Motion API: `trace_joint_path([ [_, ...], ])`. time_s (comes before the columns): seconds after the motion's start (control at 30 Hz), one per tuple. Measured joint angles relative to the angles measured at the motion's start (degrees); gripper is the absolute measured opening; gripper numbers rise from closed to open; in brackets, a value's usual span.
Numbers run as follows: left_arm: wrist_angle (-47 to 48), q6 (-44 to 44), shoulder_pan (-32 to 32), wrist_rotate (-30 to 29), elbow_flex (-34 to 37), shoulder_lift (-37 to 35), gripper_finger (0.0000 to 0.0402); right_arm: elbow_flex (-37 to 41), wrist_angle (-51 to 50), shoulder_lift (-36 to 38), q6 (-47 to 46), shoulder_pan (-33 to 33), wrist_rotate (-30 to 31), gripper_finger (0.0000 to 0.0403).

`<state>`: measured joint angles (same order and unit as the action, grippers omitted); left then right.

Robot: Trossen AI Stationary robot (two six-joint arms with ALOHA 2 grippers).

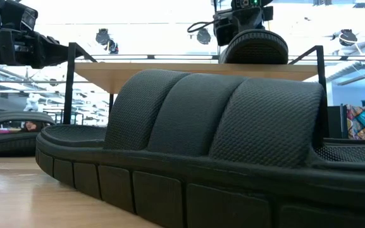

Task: Pick and place slides into the shelf
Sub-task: Put the black slide on the shelf

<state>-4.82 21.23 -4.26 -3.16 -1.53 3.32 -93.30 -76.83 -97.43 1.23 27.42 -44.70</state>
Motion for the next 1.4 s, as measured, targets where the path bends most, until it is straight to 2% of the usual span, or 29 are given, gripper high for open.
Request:
trace_joint_path([
  [0.1, 0.0, 0.0, 0.0, 0.0, 0.0, 0.0, 0.0019, 0.0, -0.1, 0.0, 0.0, 0.0, 0.2, 0.0252],
  [0.3, 0.0, 0.0, 0.0, 0.0, 0.0, 0.0, 0.0019, 0.0, -1.5, 0.6, 0.8, 0.8, 4.4, 0.0252],
  [0.6, 0.0, 0.0, 0.0, -0.1, 0.0, 0.0, 0.0019, -0.1, -0.9, 3.6, 2.0, 2.6, 4.3, 0.0252],
  [0.73, 0.0, 0.0, 0.0, -0.4, 0.0, 0.0, 0.0019, -0.1, -1.0, 7.3, 2.1, 4.3, 4.0, 0.0252],
  [0.87, 0.0, 0.0, 0.0, -0.5, 0.0, 0.0, 0.0019, -0.1, -1.0, 13.1, 2.9, 6.1, -0.2, 0.0251],
  [0.93, 0.0, 0.0, 0.0, -0.6, 0.0, 0.0, 0.0019, -0.1, 0.3, 16.8, 4.7, 6.3, -0.4, 0.0246],
  [1.03, 0.0, 0.0, 0.0, -1.8, 0.0, 0.0, 0.0019, -0.1, 3.7, 22.5, 10.8, 5.7, 1.8, 0.0219],
  [1.17, -0.1, 0.6, 0.0, -4.1, 0.0, 0.0, 0.0019, -0.1, 13.2, 29.4, 10.8, 2.5, 14.6, 0.0141],
  [1.3, -0.1, 1.4, 0.0, -5.9, 0.0, 0.0, 0.0019, -0.1, 18.3, 33.5, 11.4, -0.6, 19.9, 0.0034],
  [1.33, -0.1, 1.4, 0.0, -6.0, 0.0, 0.0, 0.0019, -0.1, 19.1, 34.2, 12.8, -1.5, 20.8, 0.0018],
  [1.4, -0.2, 1.4, 0.0, -5.9, 0.0, 0.0, 0.0019, 1.0, 21.3, 35.6, 16.1, -3.7, 21.0, 0.0011],
])
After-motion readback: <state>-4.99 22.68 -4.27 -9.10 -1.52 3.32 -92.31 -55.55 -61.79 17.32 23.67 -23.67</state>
